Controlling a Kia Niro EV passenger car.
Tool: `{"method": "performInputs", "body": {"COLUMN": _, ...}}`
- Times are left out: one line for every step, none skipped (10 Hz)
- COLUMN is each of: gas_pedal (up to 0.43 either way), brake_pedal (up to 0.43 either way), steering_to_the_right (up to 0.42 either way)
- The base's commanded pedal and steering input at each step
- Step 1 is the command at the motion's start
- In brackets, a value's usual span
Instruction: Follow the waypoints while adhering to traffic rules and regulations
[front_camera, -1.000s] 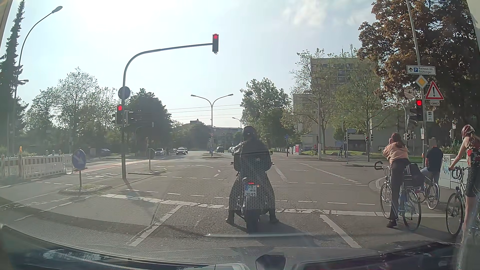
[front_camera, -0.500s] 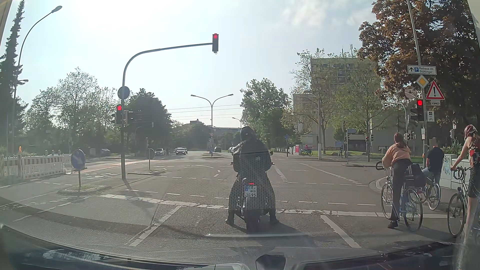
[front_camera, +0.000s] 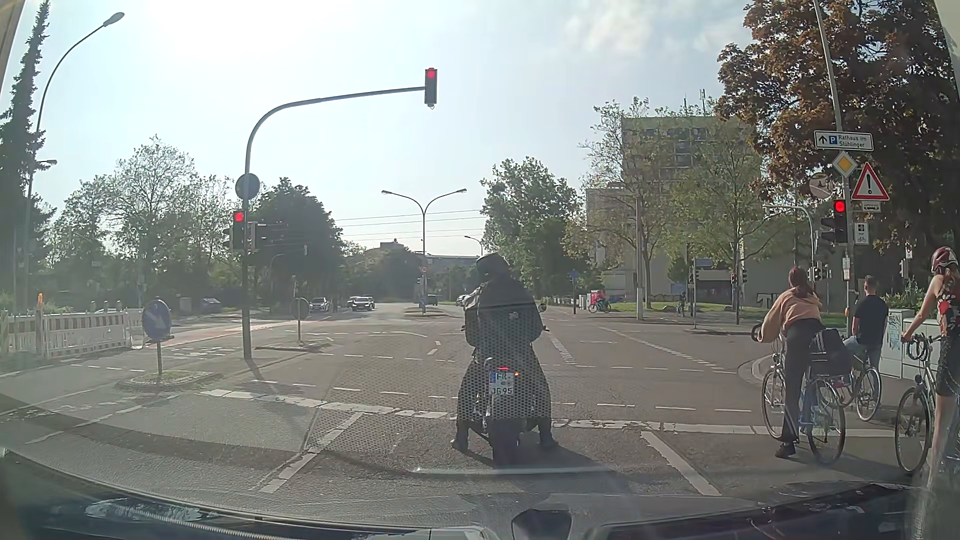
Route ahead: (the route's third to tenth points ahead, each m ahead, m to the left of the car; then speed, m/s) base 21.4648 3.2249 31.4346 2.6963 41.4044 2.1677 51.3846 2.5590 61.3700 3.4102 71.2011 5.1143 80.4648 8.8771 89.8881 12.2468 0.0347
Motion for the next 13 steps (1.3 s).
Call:
{"method": "performInputs", "body": {"gas_pedal": 0.0, "brake_pedal": 0.226, "steering_to_the_right": 0.005}}
{"method": "performInputs", "body": {"gas_pedal": 0.0, "brake_pedal": 0.226, "steering_to_the_right": 0.005}}
{"method": "performInputs", "body": {"gas_pedal": 0.0, "brake_pedal": 0.226, "steering_to_the_right": 0.005}}
{"method": "performInputs", "body": {"gas_pedal": 0.0, "brake_pedal": 0.232, "steering_to_the_right": 0.006}}
{"method": "performInputs", "body": {"gas_pedal": 0.0, "brake_pedal": 0.232, "steering_to_the_right": 0.006}}
{"method": "performInputs", "body": {"gas_pedal": 0.0, "brake_pedal": 0.226, "steering_to_the_right": 0.005}}
{"method": "performInputs", "body": {"gas_pedal": 0.0, "brake_pedal": 0.232, "steering_to_the_right": 0.006}}
{"method": "performInputs", "body": {"gas_pedal": 0.0, "brake_pedal": 0.232, "steering_to_the_right": 0.006}}
{"method": "performInputs", "body": {"gas_pedal": 0.0, "brake_pedal": 0.232, "steering_to_the_right": 0.005}}
{"method": "performInputs", "body": {"gas_pedal": 0.0, "brake_pedal": 0.232, "steering_to_the_right": 0.005}}
{"method": "performInputs", "body": {"gas_pedal": 0.0, "brake_pedal": 0.232, "steering_to_the_right": 0.005}}
{"method": "performInputs", "body": {"gas_pedal": 0.0, "brake_pedal": 0.232, "steering_to_the_right": 0.006}}
{"method": "performInputs", "body": {"gas_pedal": 0.0, "brake_pedal": 0.232, "steering_to_the_right": 0.005}}
